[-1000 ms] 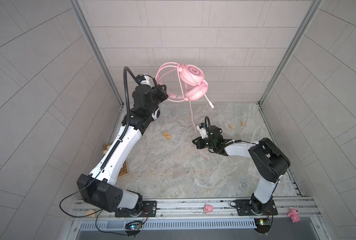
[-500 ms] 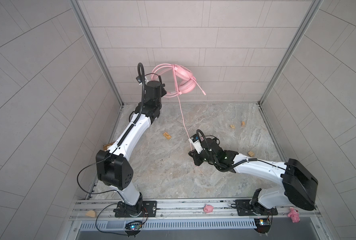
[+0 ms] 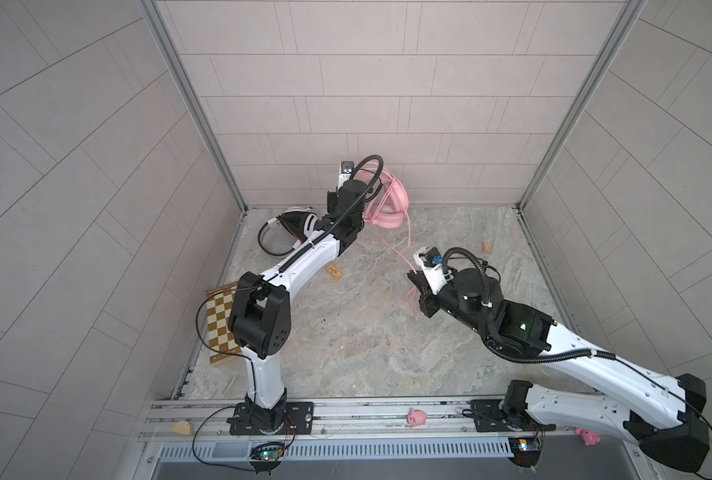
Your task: Wrap the headphones
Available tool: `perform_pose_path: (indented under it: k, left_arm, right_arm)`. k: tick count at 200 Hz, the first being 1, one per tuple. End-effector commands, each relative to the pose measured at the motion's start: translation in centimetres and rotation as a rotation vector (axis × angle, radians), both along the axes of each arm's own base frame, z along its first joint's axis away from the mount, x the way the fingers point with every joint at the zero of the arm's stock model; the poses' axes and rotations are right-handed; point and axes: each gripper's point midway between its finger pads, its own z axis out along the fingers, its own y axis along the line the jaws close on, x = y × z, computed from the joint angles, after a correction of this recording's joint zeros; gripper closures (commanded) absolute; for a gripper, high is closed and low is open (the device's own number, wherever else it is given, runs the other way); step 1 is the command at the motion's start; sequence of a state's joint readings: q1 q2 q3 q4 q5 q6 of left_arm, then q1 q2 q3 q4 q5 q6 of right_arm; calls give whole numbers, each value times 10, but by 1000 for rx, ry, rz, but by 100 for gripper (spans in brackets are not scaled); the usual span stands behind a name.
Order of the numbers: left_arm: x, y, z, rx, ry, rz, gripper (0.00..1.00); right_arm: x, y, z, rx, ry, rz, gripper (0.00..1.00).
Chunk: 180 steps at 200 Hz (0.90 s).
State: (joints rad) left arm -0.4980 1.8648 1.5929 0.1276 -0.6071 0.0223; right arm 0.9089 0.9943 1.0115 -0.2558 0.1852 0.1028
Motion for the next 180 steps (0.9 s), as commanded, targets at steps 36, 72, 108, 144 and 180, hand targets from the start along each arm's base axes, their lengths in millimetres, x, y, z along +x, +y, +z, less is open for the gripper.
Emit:
perform_pose_path:
  k: [36,72,108,144,180]
  left_arm:
    - [-27,-31,1,78,-23,-208,100]
    - [-56,-42,-20,153,86,-375,100]
    - [-105,-56,-19,196,165,-552,100]
    - [-140,-66,-6,134,214,-697,100]
    - [-174,-90,5,7,281,-892,100]
  right_arm:
    - [48,-63,33,6,-30,-165,97]
    - [69,-97,53,62,-48,-255,96]
    - [93,-112,66,73,-40,-291,96]
    - [117,-117,72,91,-26,-298,96]
    - [140,-114,45,70,56,-288,96]
